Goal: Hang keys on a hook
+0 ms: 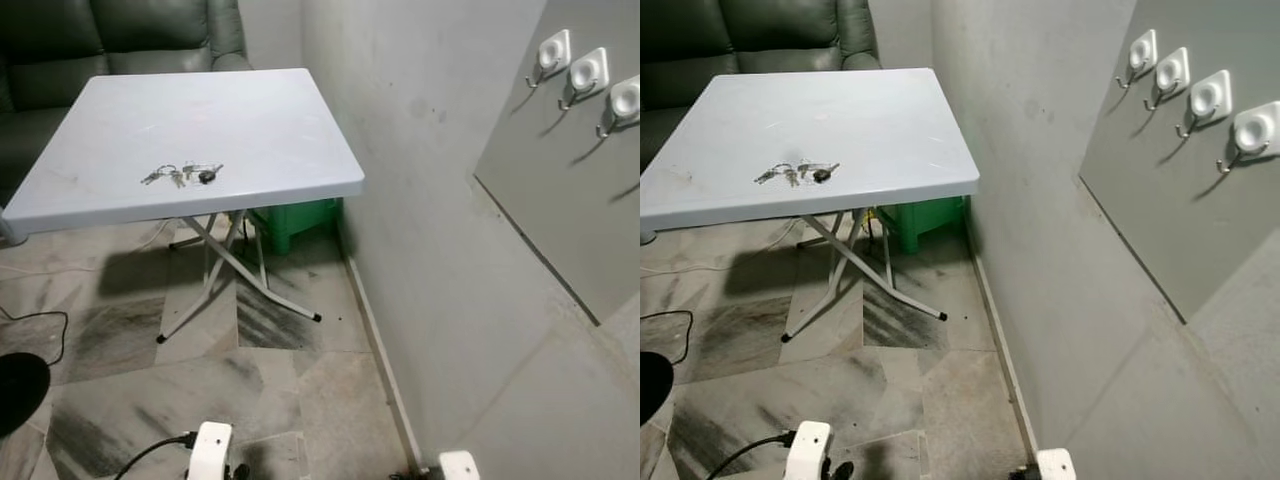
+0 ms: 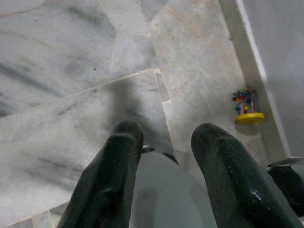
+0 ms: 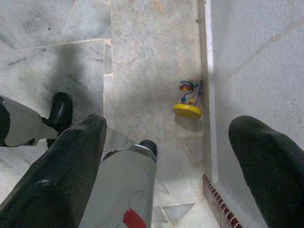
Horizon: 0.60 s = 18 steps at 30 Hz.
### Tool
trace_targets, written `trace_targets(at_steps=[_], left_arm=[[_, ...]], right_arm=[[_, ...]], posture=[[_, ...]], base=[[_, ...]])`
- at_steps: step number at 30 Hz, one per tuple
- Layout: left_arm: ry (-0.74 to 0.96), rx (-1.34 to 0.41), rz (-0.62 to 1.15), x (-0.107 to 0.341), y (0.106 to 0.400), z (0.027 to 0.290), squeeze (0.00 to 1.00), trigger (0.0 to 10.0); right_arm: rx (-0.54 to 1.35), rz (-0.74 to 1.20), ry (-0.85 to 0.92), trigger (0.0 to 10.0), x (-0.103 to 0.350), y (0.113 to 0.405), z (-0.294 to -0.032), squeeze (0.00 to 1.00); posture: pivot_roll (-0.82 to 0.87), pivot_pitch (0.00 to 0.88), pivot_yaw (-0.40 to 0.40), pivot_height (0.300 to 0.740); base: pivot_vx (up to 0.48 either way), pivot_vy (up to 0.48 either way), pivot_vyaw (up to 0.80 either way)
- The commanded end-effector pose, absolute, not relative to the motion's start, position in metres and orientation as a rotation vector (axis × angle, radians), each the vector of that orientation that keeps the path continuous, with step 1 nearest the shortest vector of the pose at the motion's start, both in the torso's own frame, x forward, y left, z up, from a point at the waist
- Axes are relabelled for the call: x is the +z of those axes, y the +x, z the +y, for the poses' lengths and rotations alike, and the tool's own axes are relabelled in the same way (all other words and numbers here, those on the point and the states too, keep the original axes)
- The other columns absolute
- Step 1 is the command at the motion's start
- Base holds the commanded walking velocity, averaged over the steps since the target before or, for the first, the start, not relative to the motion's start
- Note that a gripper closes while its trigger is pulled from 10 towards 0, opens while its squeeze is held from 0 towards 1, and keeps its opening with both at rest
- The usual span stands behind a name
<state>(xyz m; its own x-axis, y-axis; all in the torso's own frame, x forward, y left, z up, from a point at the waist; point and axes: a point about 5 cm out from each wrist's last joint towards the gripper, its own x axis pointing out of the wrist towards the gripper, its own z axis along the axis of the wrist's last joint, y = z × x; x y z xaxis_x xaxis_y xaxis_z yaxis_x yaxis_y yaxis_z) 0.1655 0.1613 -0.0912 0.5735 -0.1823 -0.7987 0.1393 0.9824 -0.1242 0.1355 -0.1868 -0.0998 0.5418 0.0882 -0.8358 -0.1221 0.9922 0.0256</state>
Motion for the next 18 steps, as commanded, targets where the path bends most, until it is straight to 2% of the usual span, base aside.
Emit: trace_targets(at_steps=[1, 5, 18], left_arm=[[-0.044, -0.180, 0.940, -0.0907, 0.1664, 0.1645, 0.00, 10.0], [-0.048, -0.174, 0.932, -0.0899, 0.1682, 0.1645, 0.00, 10.0], [-0.056, -0.175, 0.915, -0.0875, 0.1738, 0.1621, 0.00, 10.0]], right_arm=[[0.146, 0.979, -0.058, 10.0, -0.0988, 0.1390, -0.1838, 0.00], [0.167, 0.973, -0.108, 10.0, -0.0985, 0.1404, -0.1823, 0.00], [0.190, 0.975, -0.135, 10.0, -0.0984, 0.1412, -0.1815, 0.00]], posture=[[-0.04, 0.000, -0.011, 0.740], [-0.04, 0.000, -0.011, 0.740], [-0.04, 0.000, -0.021, 0.740]], base=[[0.000, 0.266, 0.00], [0.000, 0.268, 0.13], [0.000, 0.428, 0.71]])
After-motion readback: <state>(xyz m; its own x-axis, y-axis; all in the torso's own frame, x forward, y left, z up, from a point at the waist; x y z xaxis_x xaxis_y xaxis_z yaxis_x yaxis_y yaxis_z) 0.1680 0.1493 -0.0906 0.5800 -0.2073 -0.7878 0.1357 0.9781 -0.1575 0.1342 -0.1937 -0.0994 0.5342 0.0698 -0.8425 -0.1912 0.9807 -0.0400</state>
